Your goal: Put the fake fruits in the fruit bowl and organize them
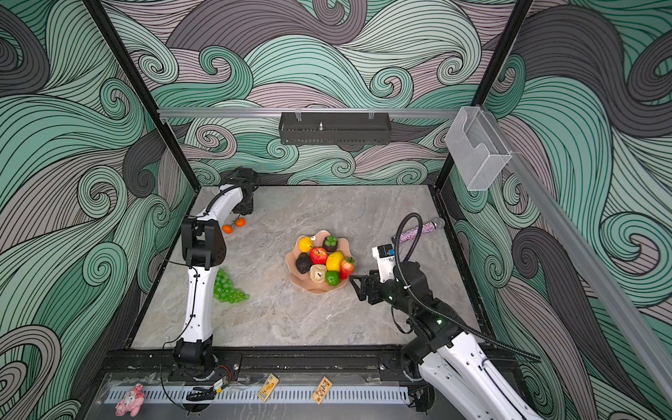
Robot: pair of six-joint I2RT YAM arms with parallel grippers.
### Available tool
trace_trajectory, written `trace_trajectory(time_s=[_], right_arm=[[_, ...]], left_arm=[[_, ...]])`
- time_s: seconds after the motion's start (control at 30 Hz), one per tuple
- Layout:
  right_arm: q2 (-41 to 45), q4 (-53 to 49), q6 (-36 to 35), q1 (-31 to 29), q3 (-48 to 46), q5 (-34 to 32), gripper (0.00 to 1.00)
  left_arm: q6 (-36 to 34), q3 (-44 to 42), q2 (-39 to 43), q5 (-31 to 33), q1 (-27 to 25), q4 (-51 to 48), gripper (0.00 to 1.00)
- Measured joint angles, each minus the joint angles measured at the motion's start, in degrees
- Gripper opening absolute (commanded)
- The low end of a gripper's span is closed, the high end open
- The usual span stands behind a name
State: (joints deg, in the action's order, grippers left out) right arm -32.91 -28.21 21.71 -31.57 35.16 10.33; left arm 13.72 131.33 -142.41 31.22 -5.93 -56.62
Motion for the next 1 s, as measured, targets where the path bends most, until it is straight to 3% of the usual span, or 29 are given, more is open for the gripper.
trace_trajectory(time_s=[0.27, 0.77, 1.0], right_arm=[[-1.25, 0.63, 0.13, 0.0, 0.0, 0.04, 0.8], [-2.21, 1.07, 0.26, 0.04, 0.0, 0.2, 0.8], [-3.19, 1.38, 0.5, 0.02, 0.0, 0.39, 0.8]], left_arm=[[-0.44, 0.22, -0.9, -3.34, 0.55, -0.35, 0.42], [1.66, 0.22, -0.85, -7.61, 2.1, -1.7, 0.0], [7.72, -3.69, 3.65, -15.89, 2.69, -2.97, 0.0]])
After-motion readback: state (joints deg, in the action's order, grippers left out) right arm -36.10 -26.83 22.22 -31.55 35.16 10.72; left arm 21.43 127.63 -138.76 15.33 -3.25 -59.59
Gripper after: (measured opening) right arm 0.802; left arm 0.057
